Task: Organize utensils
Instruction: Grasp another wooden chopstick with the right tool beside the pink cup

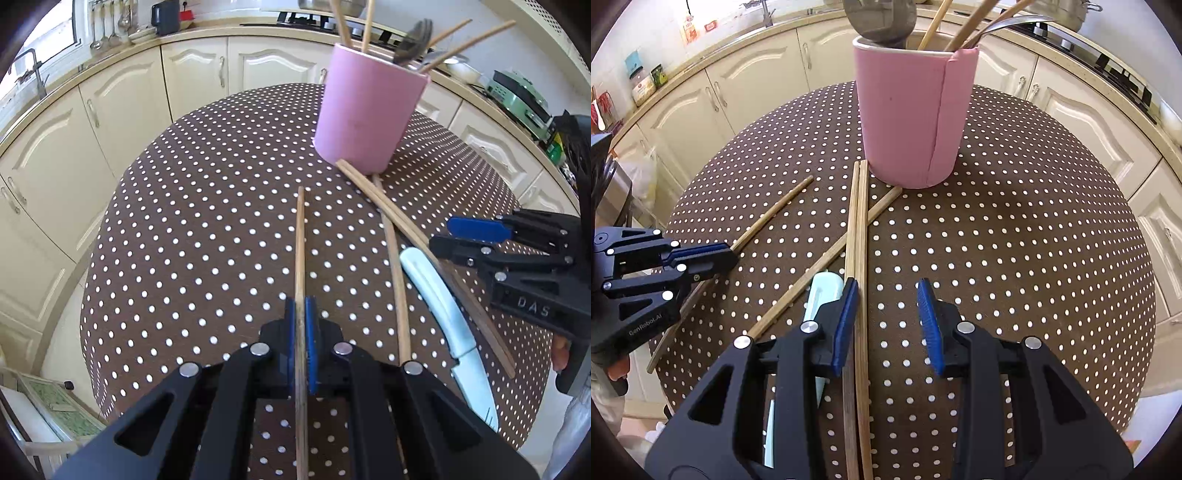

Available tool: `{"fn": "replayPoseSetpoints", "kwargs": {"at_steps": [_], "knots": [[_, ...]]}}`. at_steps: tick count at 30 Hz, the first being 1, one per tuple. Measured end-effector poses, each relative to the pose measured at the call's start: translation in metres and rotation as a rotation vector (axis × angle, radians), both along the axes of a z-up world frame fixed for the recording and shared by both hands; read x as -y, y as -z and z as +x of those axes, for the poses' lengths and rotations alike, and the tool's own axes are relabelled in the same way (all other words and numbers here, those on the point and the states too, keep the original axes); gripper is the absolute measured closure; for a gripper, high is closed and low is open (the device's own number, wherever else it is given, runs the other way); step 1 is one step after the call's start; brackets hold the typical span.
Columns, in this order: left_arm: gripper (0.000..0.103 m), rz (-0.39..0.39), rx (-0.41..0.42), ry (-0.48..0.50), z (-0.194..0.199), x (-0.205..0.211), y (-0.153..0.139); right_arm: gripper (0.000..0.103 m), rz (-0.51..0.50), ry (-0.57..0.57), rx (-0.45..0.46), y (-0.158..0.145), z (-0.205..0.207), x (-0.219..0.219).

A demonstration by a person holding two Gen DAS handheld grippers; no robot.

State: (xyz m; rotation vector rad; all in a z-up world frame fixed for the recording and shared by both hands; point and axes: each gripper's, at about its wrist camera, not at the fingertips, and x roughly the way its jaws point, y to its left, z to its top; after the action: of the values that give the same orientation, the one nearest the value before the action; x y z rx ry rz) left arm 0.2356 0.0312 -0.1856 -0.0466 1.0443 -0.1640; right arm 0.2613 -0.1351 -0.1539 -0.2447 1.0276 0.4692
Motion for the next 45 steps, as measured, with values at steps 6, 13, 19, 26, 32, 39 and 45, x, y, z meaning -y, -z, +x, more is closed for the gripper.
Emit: {"fn": "replayPoseSetpoints", "kwargs": {"at_steps": [6,13,19,26,32,39,45], "knots": [[0.097,0.002,-0.024,-0.008,0.025,0.001,-0.002,0.07,-0.047,-0.021,-0.064,-0.002,0.021,-0.018],[0.097,0.0,-0.059,-0.009,0.053,0.004,-0.003,0.07,-0.171,-0.053,-0.107,-0.007,0.039,-0.048],[0.097,-0.012,-0.088,-0.004,0.069,0.003,-0.003,0.073,-0.226,-0.061,-0.169,0.003,0.046,-0.056],[0.097,-0.039,-0.108,-0.001,0.083,0.002,-0.002,0.096,-0.092,-0.052,-0.211,0.001,0.065,-0.053],[0.098,-0.106,-0.046,-0.04,0.072,-0.008,-0.004,0.097,-0.024,-0.046,-0.149,-0.005,0.046,-0.019],[0.098,-0.174,0.159,-0.05,0.046,-0.01,-0.04,0.097,0.129,-0.001,0.02,-0.04,0.02,0.027],[0.098,-0.209,0.445,-0.025,0.019,0.0,-0.092,0.097,0.301,0.06,0.26,-0.092,0.0,0.051]]}}
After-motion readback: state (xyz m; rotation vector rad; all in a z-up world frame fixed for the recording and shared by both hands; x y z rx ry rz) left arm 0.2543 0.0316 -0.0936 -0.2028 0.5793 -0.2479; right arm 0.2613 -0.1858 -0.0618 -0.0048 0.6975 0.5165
